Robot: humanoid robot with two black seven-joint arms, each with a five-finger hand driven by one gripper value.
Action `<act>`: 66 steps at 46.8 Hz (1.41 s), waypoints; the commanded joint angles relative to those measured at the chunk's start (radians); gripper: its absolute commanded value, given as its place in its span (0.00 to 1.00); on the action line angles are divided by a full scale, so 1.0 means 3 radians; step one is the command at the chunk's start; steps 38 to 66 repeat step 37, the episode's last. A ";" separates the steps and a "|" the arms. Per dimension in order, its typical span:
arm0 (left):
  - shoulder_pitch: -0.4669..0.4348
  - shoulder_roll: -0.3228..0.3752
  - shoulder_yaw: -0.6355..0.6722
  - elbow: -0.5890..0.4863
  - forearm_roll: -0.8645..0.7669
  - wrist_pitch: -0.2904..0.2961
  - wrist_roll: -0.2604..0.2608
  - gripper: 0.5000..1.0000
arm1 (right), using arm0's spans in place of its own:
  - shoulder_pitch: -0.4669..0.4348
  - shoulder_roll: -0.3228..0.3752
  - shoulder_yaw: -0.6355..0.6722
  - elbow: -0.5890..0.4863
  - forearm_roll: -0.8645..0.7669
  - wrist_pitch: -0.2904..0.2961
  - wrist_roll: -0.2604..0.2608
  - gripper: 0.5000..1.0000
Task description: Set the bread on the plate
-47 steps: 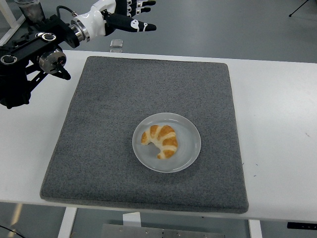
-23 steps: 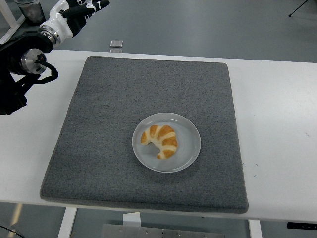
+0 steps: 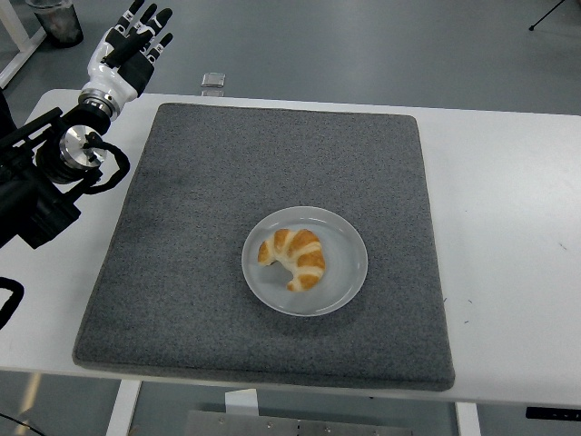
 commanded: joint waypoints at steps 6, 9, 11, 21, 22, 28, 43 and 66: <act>0.0008 -0.0181 -0.0183 0.0270 -0.0019 0.0000 -0.0038 1.00 | -0.0004 0.0000 0.0004 0.0000 0.0004 0.0003 -0.0001 0.90; 0.0003 -0.0216 -0.0214 0.0311 -0.0024 0.0005 -0.0038 1.00 | -0.0004 0.0000 0.0004 0.0000 -0.0001 -0.0002 -0.0001 0.90; 0.0003 -0.0237 -0.0219 0.0331 -0.0024 0.0020 -0.0038 1.00 | -0.0004 0.0000 0.0004 0.0000 -0.0001 0.0003 -0.0001 0.90; -0.0013 -0.0309 -0.0224 0.0341 -0.0029 0.0383 -0.0038 1.00 | -0.0004 0.0000 0.0004 0.0000 0.0004 -0.0002 0.0004 0.90; -0.0013 -0.0314 -0.0224 0.0341 -0.0029 0.0389 -0.0038 1.00 | -0.0004 0.0000 0.0009 0.0000 0.0004 -0.0002 0.0004 0.91; -0.0018 -0.0334 -0.0224 0.0346 -0.0029 0.0404 -0.0038 1.00 | -0.0004 0.0000 0.0009 0.0000 0.0004 -0.0002 0.0009 0.90; -0.0033 -0.0334 -0.0219 0.0341 -0.0024 0.0409 -0.0038 1.00 | -0.0004 0.0000 0.0009 0.0000 0.0004 0.0003 0.0009 0.90; -0.0033 -0.0334 -0.0219 0.0341 -0.0024 0.0409 -0.0038 1.00 | -0.0004 0.0000 0.0009 0.0000 0.0004 0.0003 0.0009 0.90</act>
